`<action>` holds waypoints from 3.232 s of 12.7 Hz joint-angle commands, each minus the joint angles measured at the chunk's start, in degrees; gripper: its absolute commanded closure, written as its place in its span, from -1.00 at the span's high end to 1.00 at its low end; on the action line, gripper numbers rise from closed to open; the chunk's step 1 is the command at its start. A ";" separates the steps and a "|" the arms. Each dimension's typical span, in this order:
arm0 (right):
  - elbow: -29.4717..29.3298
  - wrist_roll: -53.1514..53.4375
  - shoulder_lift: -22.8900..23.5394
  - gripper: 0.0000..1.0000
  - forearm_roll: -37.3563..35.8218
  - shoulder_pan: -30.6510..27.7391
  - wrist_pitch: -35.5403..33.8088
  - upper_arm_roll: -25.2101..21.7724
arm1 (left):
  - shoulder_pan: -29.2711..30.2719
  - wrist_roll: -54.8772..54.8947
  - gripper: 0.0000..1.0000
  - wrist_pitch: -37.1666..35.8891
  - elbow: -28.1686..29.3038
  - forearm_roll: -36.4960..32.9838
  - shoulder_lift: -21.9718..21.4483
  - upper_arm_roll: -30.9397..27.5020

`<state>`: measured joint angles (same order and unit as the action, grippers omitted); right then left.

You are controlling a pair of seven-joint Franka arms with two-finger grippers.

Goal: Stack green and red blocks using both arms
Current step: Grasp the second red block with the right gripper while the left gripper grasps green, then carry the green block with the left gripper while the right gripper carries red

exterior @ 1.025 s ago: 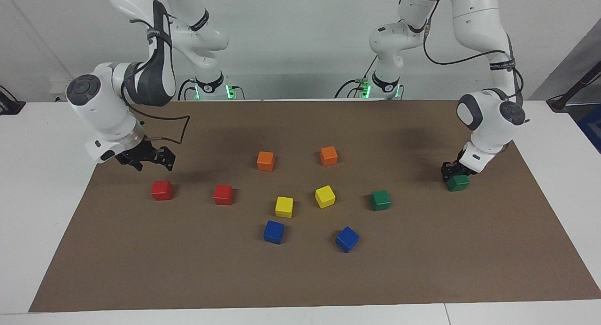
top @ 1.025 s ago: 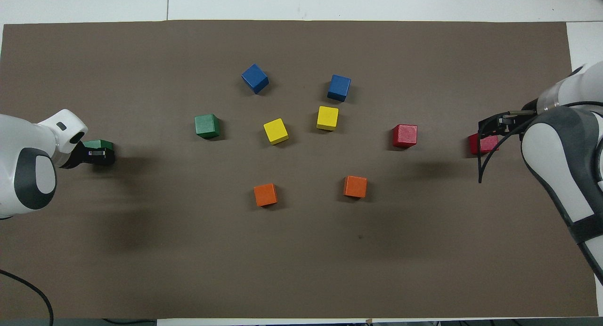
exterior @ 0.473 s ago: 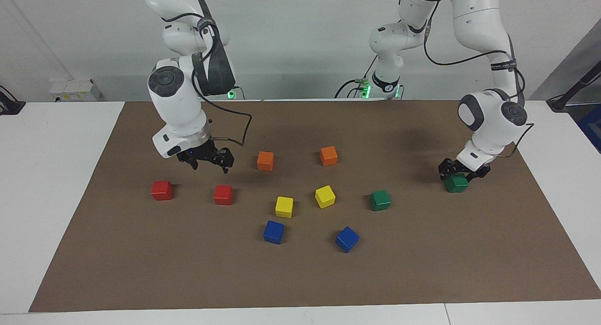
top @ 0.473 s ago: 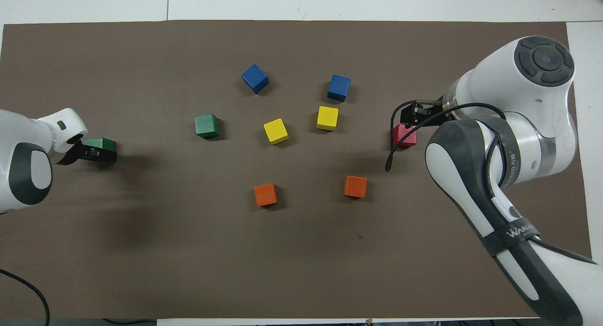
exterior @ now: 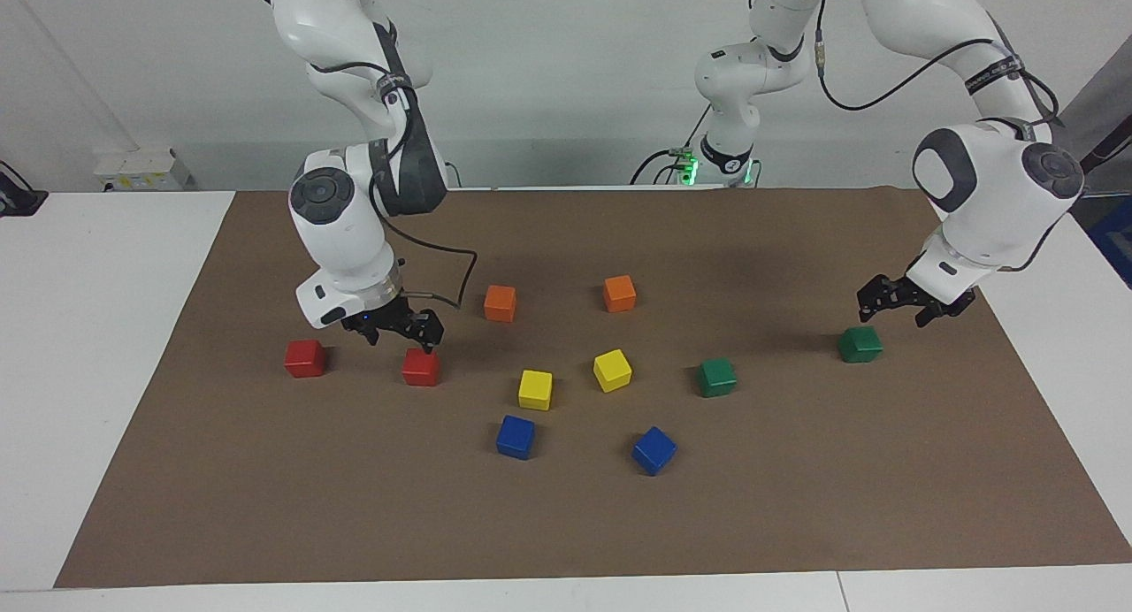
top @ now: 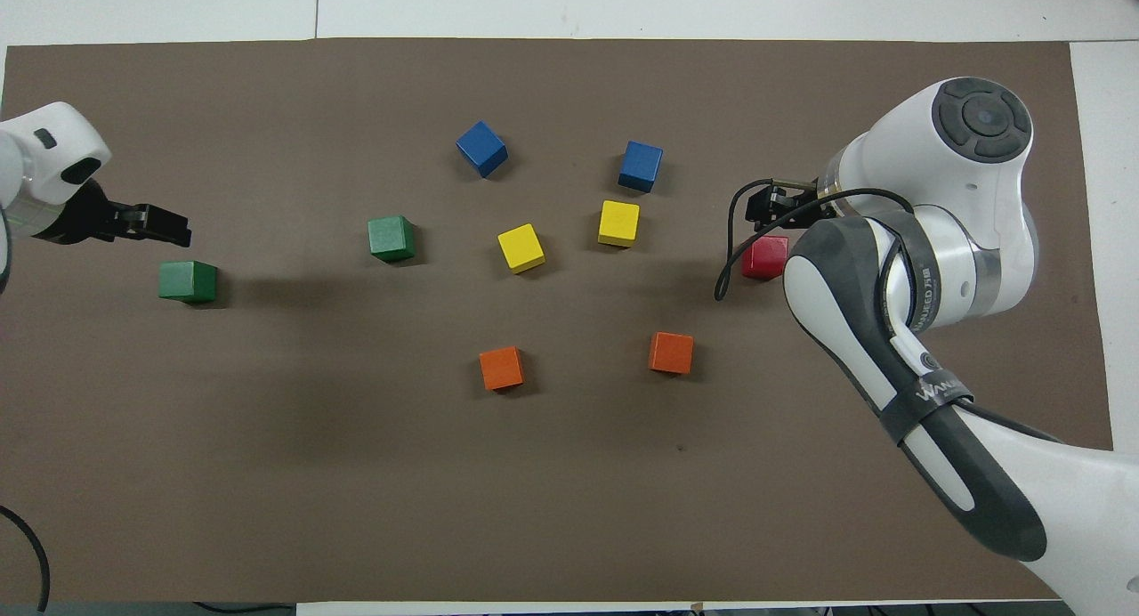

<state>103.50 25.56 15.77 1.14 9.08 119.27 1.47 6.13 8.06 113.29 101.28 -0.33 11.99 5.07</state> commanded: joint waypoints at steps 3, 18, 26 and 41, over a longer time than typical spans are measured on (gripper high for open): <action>2.66 2.12 0.75 1.00 0.62 -0.30 4.11 0.28 | -12.36 -17.54 1.00 8.96 3.66 0.16 1.98 -0.50; 12.50 -4.20 0.75 1.00 -0.09 0.85 16.24 0.28 | -21.07 -24.14 1.00 22.49 5.50 0.95 11.39 -0.76; 10.87 -5.61 -1.69 -1.00 -0.18 0.41 9.98 0.20 | -21.42 -24.32 -0.61 24.96 8.23 0.86 10.95 -0.85; 14.17 -37.33 -12.61 -1.00 -1.23 -18.66 2.78 -0.15 | -3.25 -3.86 -1.00 4.31 4.54 -0.90 -0.48 -1.20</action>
<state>113.19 -9.53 4.83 0.34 -8.11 117.52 0.68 -1.17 -0.62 117.99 104.02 -0.64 12.56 3.31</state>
